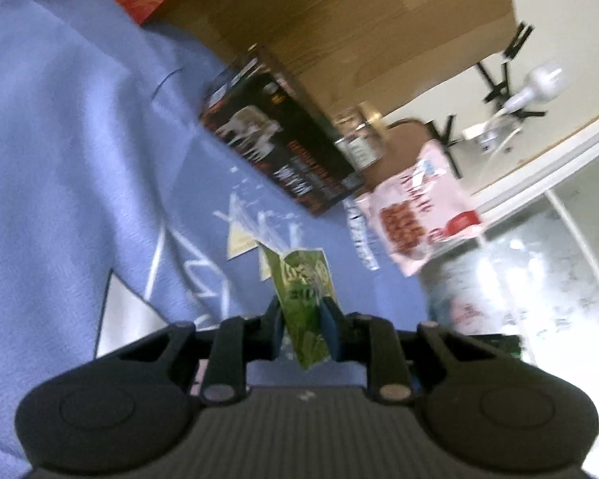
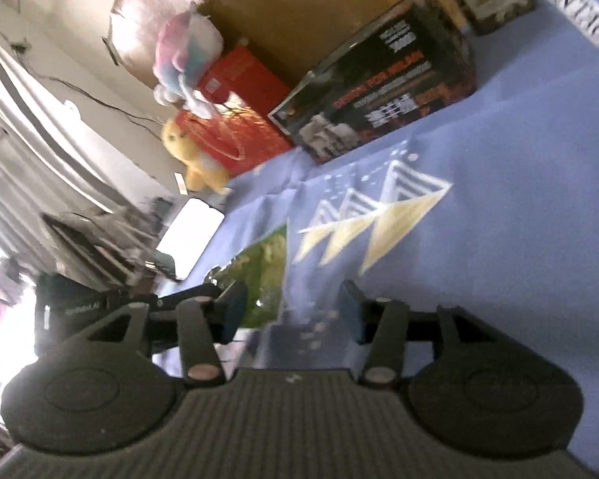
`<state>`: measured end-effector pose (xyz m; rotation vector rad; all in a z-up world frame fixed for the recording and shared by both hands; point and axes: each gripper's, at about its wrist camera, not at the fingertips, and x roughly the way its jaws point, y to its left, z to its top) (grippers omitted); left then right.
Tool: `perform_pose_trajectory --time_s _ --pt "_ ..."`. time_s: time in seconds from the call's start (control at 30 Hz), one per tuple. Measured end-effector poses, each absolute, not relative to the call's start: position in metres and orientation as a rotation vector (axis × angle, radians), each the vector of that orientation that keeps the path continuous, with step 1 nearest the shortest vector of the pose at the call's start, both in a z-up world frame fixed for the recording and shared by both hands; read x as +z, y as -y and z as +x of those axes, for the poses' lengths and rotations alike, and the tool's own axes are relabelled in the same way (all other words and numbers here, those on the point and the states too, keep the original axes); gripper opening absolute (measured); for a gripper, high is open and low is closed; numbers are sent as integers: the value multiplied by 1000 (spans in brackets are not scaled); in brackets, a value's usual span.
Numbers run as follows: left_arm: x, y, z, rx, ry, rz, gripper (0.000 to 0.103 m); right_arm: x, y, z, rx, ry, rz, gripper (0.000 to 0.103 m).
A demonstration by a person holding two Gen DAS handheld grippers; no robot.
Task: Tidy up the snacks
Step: 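Grasp the small green wrapped snack with the left gripper, then lower the green wrapped snack into the black box and release it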
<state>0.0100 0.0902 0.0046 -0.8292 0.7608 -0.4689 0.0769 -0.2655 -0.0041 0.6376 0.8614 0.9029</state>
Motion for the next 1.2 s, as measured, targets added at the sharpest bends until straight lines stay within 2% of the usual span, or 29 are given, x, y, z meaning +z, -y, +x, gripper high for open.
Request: perform_pose_trajectory --time_s 0.07,0.1,0.17,0.37,0.6,0.63,0.7,0.77,0.8,0.9,0.97,1.0,1.07,1.2 --pt "8 -87 13 -479 -767 -815 20 -7 265 79 922 -886 684 58" --pt "10 -83 16 -480 -780 -802 20 -8 263 80 949 -901 709 46" --pt "15 -77 20 -462 -794 -759 20 -7 260 81 1010 -918 748 17" --pt "47 -67 57 -468 -792 -641 21 28 254 90 963 -818 591 16" --pt "114 -51 149 -425 -725 -435 27 82 240 152 876 -628 445 16" --pt "120 -50 166 -403 -722 -399 32 85 238 167 865 -615 433 16" --pt "122 -50 197 -326 -719 -324 36 89 224 198 833 -600 391 15" --pt "113 -48 226 -216 -731 -243 34 83 208 219 803 -600 334 13" --pt "106 -45 238 -165 -747 -191 38 76 198 228 788 -603 292 13" --pt "91 -33 251 -56 -738 -63 55 56 173 241 721 -625 117 21" --pt "88 -29 246 -56 -712 -59 55 51 179 242 693 -587 82 24" --pt "89 -29 241 -53 -690 -67 55 53 189 242 684 -557 94 34" --pt "92 -26 234 -43 -658 -74 55 59 209 238 648 -492 147 45" --pt "100 -11 218 -84 -617 -85 55 65 226 238 634 -486 184 44"
